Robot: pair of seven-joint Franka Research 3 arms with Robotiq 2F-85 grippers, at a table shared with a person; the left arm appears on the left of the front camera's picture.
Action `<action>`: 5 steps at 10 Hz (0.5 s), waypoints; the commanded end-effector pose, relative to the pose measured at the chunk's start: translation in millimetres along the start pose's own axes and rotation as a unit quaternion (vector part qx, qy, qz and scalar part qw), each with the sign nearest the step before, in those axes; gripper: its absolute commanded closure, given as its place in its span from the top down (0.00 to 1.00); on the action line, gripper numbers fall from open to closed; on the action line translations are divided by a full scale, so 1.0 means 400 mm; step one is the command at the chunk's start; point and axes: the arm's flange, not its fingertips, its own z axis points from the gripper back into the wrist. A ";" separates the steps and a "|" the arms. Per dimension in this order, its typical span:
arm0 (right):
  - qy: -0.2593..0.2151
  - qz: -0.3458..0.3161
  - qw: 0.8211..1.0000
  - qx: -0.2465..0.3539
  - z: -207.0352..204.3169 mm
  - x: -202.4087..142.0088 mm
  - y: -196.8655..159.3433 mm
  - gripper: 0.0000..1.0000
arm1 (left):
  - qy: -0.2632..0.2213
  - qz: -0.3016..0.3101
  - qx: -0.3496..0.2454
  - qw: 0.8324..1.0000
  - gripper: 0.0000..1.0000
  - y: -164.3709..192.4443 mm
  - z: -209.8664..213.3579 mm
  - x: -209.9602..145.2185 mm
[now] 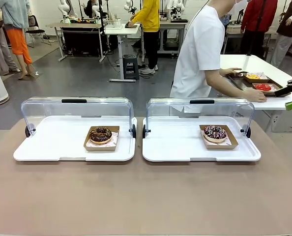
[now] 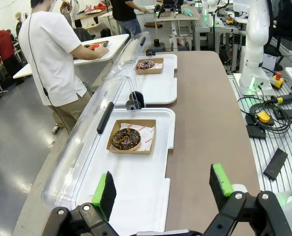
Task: Provide the desired donut to the person.
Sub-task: Place the picked Paper togo box onto the Handle tray extended by the person.
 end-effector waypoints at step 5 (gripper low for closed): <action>-0.004 0.003 1.000 0.003 0.001 -0.002 0.000 1.00 | -0.004 -0.003 0.003 1.000 1.00 -0.002 0.002 0.002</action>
